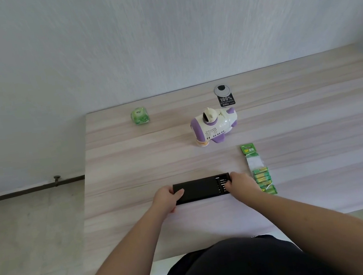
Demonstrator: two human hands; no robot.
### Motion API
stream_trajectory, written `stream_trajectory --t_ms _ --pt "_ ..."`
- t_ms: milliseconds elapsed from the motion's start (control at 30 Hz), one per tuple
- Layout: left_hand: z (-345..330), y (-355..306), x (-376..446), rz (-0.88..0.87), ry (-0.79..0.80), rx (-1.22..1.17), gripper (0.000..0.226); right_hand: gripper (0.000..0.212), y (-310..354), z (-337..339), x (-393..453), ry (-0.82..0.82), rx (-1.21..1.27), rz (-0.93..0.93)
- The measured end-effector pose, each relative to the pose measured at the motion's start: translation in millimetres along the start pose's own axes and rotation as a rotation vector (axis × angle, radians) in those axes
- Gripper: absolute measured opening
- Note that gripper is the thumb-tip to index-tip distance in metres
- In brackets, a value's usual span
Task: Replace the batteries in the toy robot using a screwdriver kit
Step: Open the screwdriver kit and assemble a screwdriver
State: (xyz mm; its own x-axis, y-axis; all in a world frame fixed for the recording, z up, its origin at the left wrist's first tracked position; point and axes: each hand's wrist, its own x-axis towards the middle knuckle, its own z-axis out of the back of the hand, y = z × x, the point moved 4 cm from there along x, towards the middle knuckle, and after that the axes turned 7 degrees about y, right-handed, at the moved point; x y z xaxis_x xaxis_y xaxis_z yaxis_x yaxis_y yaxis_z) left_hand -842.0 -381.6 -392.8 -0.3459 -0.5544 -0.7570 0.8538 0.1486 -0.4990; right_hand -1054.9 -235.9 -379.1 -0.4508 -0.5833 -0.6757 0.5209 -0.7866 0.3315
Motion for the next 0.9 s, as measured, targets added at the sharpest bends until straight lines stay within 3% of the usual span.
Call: stream_trajectory --t_ms 900 --pt "11 28 -12 -0.073 -0.089 -0.043 0.026 0.009 -1 -5 -1 0.004 0.036 0.031"
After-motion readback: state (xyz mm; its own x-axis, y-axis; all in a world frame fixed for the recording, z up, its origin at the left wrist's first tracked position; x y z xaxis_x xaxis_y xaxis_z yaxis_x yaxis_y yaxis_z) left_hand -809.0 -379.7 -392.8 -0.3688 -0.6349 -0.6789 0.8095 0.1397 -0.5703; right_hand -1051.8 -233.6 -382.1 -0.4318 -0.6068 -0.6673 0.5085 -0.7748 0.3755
